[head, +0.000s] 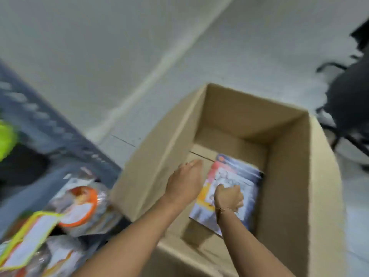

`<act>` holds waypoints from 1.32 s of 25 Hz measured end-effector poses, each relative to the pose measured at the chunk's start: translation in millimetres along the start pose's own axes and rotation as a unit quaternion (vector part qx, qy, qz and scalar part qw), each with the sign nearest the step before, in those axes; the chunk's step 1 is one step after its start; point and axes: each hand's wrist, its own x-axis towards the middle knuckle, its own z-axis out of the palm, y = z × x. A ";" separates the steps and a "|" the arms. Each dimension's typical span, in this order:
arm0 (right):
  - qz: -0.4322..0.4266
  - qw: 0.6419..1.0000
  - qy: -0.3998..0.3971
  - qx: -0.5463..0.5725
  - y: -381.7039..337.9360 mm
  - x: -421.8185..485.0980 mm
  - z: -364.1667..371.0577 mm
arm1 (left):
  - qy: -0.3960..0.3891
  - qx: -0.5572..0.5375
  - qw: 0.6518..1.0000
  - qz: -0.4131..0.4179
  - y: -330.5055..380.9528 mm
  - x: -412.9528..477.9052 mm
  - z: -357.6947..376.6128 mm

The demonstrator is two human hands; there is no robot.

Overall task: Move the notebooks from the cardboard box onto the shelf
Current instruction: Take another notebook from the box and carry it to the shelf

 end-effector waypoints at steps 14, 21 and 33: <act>0.181 0.979 0.031 -0.090 107.7 87.7 12.4 | -0.218 -0.011 0.924 -0.315 -22.9 39.9 200.3; 0.072 0.992 0.103 -0.007 41.2 42.8 -14.4 | -0.133 0.003 0.969 -0.210 -18.6 44.0 120.8; -0.542 0.682 -0.037 0.490 -170.5 -284.8 -123.7 | 0.675 0.032 0.736 -0.040 -34.7 -210.4 -258.8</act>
